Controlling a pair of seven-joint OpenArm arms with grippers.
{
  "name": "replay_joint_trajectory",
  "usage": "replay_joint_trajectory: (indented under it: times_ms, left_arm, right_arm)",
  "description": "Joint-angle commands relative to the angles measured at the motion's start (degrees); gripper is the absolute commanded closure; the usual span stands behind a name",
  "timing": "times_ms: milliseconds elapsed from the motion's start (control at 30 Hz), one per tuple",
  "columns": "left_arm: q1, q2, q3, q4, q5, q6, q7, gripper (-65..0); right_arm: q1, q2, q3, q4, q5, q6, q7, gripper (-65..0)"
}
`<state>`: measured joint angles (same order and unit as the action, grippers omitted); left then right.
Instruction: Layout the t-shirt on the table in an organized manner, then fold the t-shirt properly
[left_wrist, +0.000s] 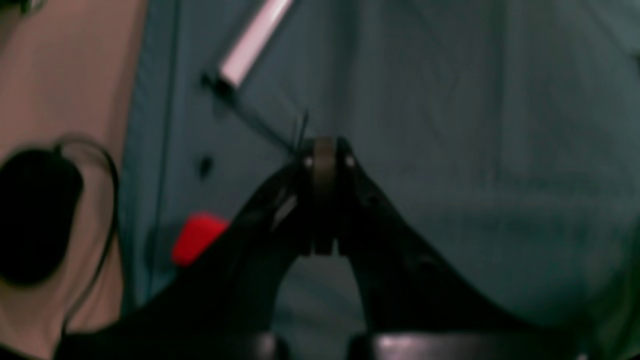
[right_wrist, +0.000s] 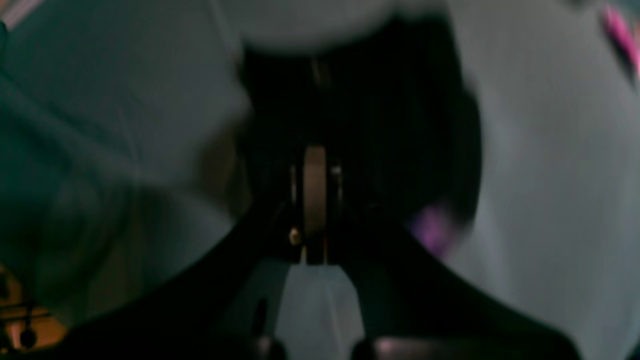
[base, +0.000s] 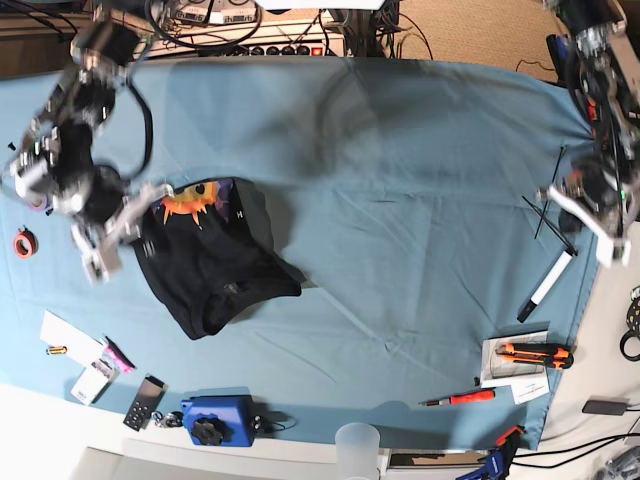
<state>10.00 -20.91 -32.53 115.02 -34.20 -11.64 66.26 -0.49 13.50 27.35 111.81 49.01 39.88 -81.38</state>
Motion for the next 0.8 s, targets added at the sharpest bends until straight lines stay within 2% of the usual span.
replay_joint_trajectory:
  times_ms: [0,167,367,567,767]
  left_arm:
    - [1.4,-0.5,-0.4,1.5,-0.6,0.0,-0.5,0.0]
    - [10.9,0.0,-0.4,5.5,-0.5,0.2,1.1,0.0]
    - [21.8,0.0,-0.4,10.9,-0.3,0.2,2.3,0.0]
    - [31.7,0.3,-0.4,12.2,-0.4,0.2,2.3,0.0]
    - [39.0,3.5,-0.4,12.2,-0.5,0.2,2.2,0.0]
  right_arm:
    - [-1.1,0.9,1.5,1.9,1.4,0.1,1.4,0.0]
    - [-11.0,0.9,7.6,6.1,3.2,-0.8,1.4,0.0]
    - [-23.6,0.9,13.4,8.7,10.1,-0.7,1.4,0.0]
    - [-33.8,0.4,14.0,8.7,11.8,-0.7,1.4,0.0]
    - [-41.8,0.3,14.0,8.7,12.0,0.1,1.4,0.0]
